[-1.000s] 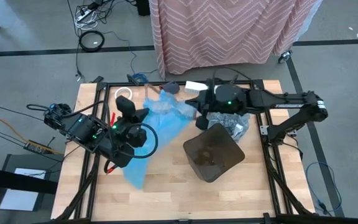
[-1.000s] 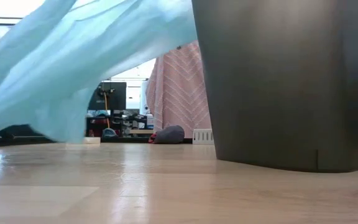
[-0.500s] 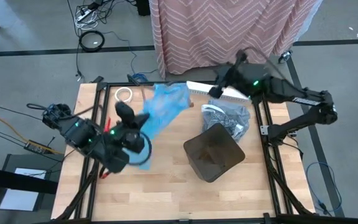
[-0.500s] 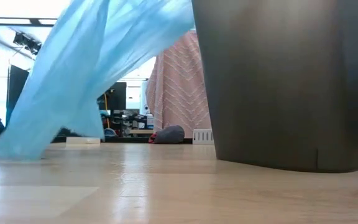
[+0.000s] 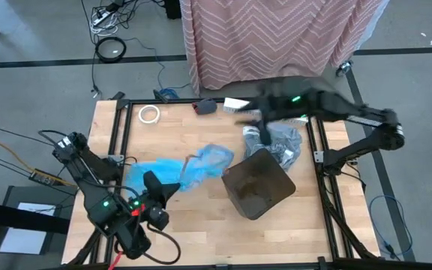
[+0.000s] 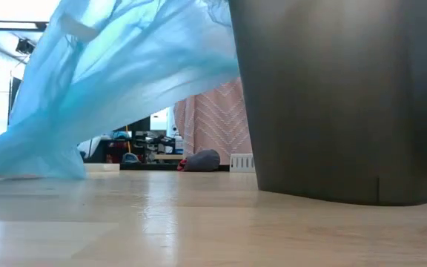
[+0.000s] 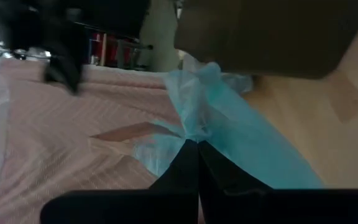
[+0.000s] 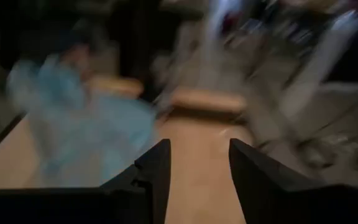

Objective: Place trash/remove bag and relplace
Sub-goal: Insert the new blue trash bag into the black trash bin

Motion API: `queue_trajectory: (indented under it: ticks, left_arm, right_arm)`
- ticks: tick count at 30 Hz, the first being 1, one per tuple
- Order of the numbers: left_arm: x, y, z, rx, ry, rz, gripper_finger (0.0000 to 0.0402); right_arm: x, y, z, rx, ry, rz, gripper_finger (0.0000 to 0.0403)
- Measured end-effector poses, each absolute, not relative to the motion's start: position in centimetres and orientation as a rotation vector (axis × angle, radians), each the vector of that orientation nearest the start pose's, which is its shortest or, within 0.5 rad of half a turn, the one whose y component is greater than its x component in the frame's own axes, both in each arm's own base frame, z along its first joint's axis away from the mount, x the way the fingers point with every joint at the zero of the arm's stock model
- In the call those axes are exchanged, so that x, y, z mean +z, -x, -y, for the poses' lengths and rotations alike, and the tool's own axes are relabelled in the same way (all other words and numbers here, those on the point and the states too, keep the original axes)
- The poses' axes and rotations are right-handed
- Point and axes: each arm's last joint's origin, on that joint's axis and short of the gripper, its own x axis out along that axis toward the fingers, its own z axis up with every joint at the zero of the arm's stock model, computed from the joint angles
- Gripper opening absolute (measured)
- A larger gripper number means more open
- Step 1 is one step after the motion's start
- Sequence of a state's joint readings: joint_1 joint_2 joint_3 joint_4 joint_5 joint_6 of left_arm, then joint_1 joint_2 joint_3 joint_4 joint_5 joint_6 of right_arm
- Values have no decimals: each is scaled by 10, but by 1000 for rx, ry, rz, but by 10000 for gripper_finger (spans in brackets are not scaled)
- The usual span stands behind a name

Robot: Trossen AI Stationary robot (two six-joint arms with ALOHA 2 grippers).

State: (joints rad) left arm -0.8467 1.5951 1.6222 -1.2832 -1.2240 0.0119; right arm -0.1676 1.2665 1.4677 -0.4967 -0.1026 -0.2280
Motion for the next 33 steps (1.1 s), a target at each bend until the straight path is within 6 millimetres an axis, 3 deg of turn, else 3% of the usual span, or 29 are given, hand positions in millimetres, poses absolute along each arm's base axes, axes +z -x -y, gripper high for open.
queue_trajectory:
  ticks: [8, 14, 24, 33]
  left_arm:
    - [363, -212, 204, 406, -1103, -576, 0]
    - [363, -212, 204, 423, -1091, -563, 0]
    - [365, -213, 203, 484, -1076, -516, 0]
    - [366, -213, 202, 524, -1086, -490, 1]
  right_arm:
    - [368, -327, 3, 175, 200, -552, 167]
    - [338, -352, 8, 178, 242, -639, 186]
    - [344, -361, 32, 159, 282, -507, 229]
    - [338, -368, 33, 252, 248, -490, 231]
